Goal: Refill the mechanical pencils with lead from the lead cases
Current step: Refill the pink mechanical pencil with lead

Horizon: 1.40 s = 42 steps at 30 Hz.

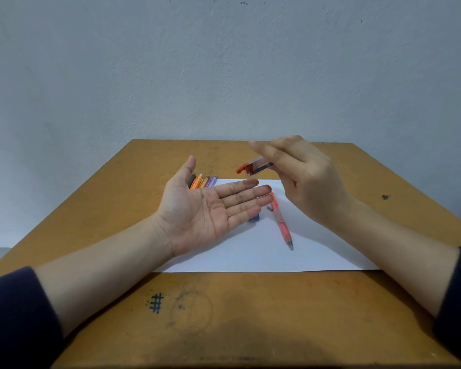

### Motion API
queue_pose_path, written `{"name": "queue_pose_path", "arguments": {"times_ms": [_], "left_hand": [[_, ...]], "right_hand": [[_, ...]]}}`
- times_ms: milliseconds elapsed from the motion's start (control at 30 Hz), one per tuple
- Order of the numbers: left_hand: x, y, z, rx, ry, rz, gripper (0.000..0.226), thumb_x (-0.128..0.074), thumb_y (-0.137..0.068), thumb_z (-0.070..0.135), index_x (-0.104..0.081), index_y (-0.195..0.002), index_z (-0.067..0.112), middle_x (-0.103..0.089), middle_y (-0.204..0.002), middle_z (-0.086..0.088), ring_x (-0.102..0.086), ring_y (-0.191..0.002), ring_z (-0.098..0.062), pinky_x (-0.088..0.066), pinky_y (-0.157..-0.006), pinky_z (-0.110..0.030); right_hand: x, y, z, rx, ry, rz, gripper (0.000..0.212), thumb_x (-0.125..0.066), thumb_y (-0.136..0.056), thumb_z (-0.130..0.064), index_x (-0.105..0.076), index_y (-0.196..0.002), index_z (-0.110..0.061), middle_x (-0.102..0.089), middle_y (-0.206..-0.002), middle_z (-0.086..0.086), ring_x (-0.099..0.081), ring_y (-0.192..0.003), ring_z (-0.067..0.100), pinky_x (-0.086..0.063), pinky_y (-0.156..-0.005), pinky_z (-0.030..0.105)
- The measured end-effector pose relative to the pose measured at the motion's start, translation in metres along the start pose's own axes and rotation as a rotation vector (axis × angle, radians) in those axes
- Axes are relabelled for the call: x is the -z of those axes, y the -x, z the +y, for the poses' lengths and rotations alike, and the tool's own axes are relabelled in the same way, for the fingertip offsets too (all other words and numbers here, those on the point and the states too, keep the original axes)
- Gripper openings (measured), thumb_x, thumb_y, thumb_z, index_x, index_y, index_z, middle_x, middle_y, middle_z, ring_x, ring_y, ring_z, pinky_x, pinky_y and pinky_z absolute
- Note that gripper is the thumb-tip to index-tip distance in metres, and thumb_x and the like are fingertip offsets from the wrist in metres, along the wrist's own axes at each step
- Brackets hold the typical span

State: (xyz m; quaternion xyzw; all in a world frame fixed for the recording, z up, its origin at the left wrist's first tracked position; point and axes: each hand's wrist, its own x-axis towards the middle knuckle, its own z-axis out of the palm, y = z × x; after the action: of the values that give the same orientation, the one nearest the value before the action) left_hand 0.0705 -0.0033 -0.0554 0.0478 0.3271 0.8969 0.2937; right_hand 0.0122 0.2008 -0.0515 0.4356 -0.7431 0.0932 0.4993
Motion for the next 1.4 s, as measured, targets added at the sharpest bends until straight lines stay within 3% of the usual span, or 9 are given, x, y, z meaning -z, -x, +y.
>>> {"name": "queue_pose_path", "arguments": {"times_ms": [100,267,467,667,833,1000,1167,1333,1400], "left_hand": [[0.0000,-0.0004,0.0002,-0.006,-0.007,0.006,0.097,-0.033,-0.086,0.071,-0.046,-0.130,-0.015,-0.051,-0.130,-0.034,-0.052,-0.122,-0.045,-0.039,-0.103,-0.051],[-0.0001,-0.0002,-0.0004,-0.005,-0.018,0.013,0.098,-0.033,-0.085,0.072,-0.049,-0.128,-0.015,-0.052,-0.130,-0.033,-0.053,-0.121,-0.045,-0.040,-0.102,-0.051],[-0.0002,-0.0002,-0.0003,-0.004,-0.004,0.022,0.097,-0.034,-0.086,0.071,-0.047,-0.128,-0.016,-0.052,-0.129,-0.034,-0.052,-0.121,-0.045,-0.039,-0.103,-0.051],[-0.0011,0.0009,-0.0004,-0.002,-0.017,0.021,0.096,-0.033,-0.085,0.072,-0.054,-0.120,-0.015,-0.053,-0.128,-0.033,-0.054,-0.119,-0.045,-0.041,-0.102,-0.050],[-0.0019,0.0011,-0.0002,-0.004,-0.016,0.032,0.097,-0.034,-0.086,0.071,-0.052,-0.123,-0.017,-0.053,-0.128,-0.034,-0.054,-0.119,-0.045,-0.041,-0.102,-0.051],[-0.0026,0.0014,0.0000,-0.005,-0.021,0.028,0.096,-0.033,-0.085,0.071,-0.054,-0.120,-0.016,-0.054,-0.128,-0.033,-0.054,-0.119,-0.045,-0.042,-0.101,-0.051],[-0.0029,0.0015,0.0003,-0.006,-0.019,0.032,0.096,-0.033,-0.086,0.071,-0.053,-0.119,-0.017,-0.054,-0.127,-0.034,-0.054,-0.118,-0.045,-0.041,-0.101,-0.051],[-0.0019,0.0013,0.0009,-0.002,-0.029,0.021,0.096,-0.032,-0.085,0.071,-0.054,-0.120,-0.016,-0.053,-0.129,-0.033,-0.054,-0.120,-0.044,-0.041,-0.102,-0.050],[-0.0016,0.0010,0.0011,-0.003,-0.030,0.021,0.097,-0.032,-0.085,0.071,-0.054,-0.121,-0.016,-0.053,-0.129,-0.033,-0.053,-0.120,-0.044,-0.041,-0.102,-0.050]], "right_hand": [[-0.0003,0.0013,0.0019,0.040,0.010,-0.018,0.044,-0.055,-0.082,0.017,-0.064,-0.120,-0.005,-0.069,-0.103,0.008,-0.064,-0.094,0.027,-0.052,-0.072,0.040],[0.0013,-0.0027,-0.0041,-0.041,-0.061,0.010,0.059,-0.054,-0.086,0.012,-0.036,-0.138,-0.009,-0.069,-0.096,0.007,-0.066,-0.086,0.023,-0.053,-0.071,0.039],[-0.0021,0.0020,0.0037,0.061,0.014,-0.003,0.037,-0.049,-0.087,0.013,-0.070,-0.109,-0.008,-0.071,-0.099,0.006,-0.065,-0.092,0.027,-0.053,-0.070,0.041],[0.0008,-0.0019,-0.0016,-0.005,-0.041,0.034,0.059,-0.057,-0.083,0.017,-0.046,-0.136,-0.007,-0.069,-0.096,0.005,-0.065,-0.087,0.025,-0.053,-0.069,0.041],[-0.0018,0.0023,0.0047,0.064,0.014,-0.009,0.038,-0.051,-0.086,0.014,-0.070,-0.110,-0.008,-0.070,-0.100,0.007,-0.065,-0.091,0.029,-0.052,-0.070,0.042],[-0.0008,-0.0008,0.0002,0.000,-0.029,0.022,0.059,-0.058,-0.081,0.018,-0.049,-0.134,-0.006,-0.069,-0.096,0.004,-0.063,-0.089,0.025,-0.052,-0.069,0.042],[-0.0024,0.0023,0.0051,0.053,0.019,0.000,0.038,-0.046,-0.088,0.012,-0.071,-0.109,-0.009,-0.070,-0.099,0.007,-0.064,-0.091,0.029,-0.052,-0.070,0.042],[-0.0009,-0.0011,0.0013,0.005,0.004,0.018,0.059,-0.059,-0.078,0.020,-0.054,-0.131,-0.007,-0.068,-0.097,0.005,-0.062,-0.089,0.026,-0.052,-0.070,0.041],[-0.0011,0.0001,0.0025,0.013,0.009,0.021,0.051,-0.056,-0.080,0.019,-0.061,-0.124,-0.007,-0.068,-0.098,0.006,-0.063,-0.090,0.026,-0.052,-0.070,0.041]]}}
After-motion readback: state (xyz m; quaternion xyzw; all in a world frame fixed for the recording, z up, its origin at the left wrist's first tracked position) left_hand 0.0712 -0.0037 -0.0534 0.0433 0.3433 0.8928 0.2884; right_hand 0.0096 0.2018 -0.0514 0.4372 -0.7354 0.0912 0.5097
